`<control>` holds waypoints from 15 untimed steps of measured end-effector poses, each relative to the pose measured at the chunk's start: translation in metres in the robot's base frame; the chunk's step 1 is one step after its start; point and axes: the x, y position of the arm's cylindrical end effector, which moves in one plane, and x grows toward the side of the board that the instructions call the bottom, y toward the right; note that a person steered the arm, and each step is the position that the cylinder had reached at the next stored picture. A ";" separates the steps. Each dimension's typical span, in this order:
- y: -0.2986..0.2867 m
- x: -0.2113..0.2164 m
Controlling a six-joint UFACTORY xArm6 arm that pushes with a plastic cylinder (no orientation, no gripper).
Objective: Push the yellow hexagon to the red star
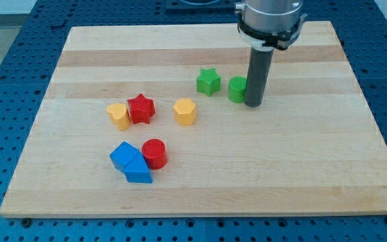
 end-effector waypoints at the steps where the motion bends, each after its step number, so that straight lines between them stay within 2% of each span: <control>1: -0.006 -0.009; 4: -0.017 -0.014; 9: -0.050 0.015; 12: -0.156 0.044; 15: -0.177 0.044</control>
